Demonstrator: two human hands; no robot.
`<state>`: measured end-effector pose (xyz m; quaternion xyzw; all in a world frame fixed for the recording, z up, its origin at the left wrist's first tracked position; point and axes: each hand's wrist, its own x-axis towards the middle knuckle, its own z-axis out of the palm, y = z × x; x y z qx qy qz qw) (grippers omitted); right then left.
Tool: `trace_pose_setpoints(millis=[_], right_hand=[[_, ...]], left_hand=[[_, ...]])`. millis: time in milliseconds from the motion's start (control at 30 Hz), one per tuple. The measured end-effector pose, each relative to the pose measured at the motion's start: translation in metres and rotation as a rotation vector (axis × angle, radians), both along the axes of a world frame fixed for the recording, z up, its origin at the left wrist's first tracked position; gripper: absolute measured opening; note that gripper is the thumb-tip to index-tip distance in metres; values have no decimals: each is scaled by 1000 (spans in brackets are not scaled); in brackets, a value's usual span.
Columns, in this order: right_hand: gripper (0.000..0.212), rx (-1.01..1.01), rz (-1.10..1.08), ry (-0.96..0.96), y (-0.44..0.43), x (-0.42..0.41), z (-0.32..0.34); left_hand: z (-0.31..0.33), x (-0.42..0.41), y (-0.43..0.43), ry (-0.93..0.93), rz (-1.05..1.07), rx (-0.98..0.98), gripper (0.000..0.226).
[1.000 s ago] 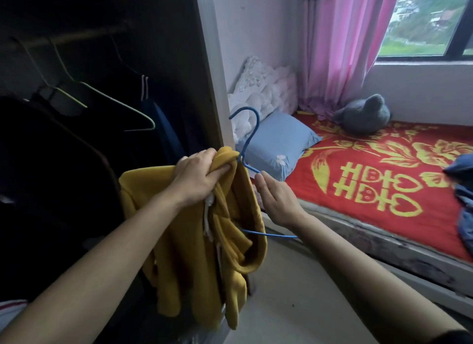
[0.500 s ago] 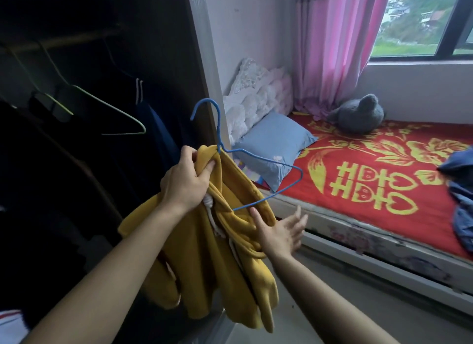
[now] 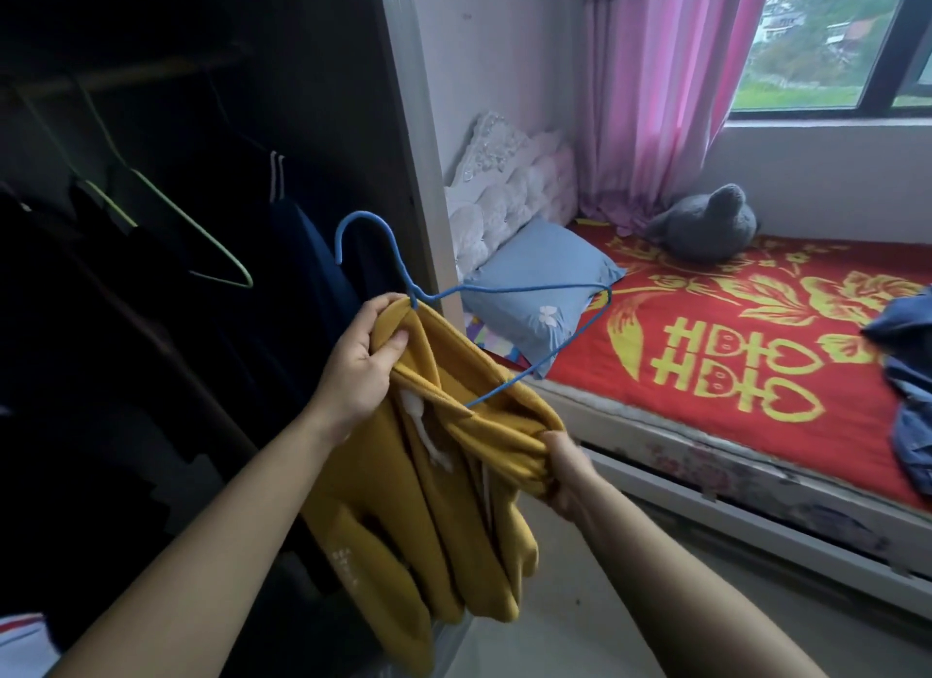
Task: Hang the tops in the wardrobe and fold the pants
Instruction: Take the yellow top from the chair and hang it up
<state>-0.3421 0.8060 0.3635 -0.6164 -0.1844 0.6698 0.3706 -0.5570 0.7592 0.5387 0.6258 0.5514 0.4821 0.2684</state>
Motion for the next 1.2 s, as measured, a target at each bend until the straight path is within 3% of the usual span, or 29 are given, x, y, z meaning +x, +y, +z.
trace_pose_setpoints(millis=[167, 267, 400, 533, 667, 767, 833, 867, 967, 1067, 1100, 1200], right_hand=[[39, 114, -109, -75, 45, 44, 15], [28, 185, -125, -194, 50, 58, 47], [34, 337, -117, -465, 57, 66, 65], [25, 544, -7, -714, 50, 56, 97], [14, 758, 126, -748, 38, 32, 142], [23, 940, 124, -605, 27, 10, 170], [30, 994, 180, -566, 22, -3, 179], [34, 977, 270, -638, 22, -6, 178], [65, 864, 667, -1103, 17, -9, 162], [95, 869, 731, -1162, 16, -2, 152], [90, 921, 747, -1183, 16, 0, 153], [42, 1101, 911, -1437, 15, 5, 160]], left_hand=[[-14, -24, 1, 175, 20, -99, 37], [-24, -40, 5, 301, 51, -161, 35], [-29, -52, 7, 524, 41, -244, 23], [-39, -47, 8, 705, 70, -255, 18], [-58, -31, 6, 902, 18, -299, 19], [-70, -15, 1, 964, -1, -310, 32], [-71, -12, 3, 868, 36, -281, 29], [-68, -11, 5, 754, 74, -278, 22], [-53, -6, 10, 243, 253, -238, 14], [-42, 7, 8, -17, 310, -210, 16], [-40, 11, 6, -38, 299, -211, 17], [-34, 18, 3, -104, 273, -209, 16]])
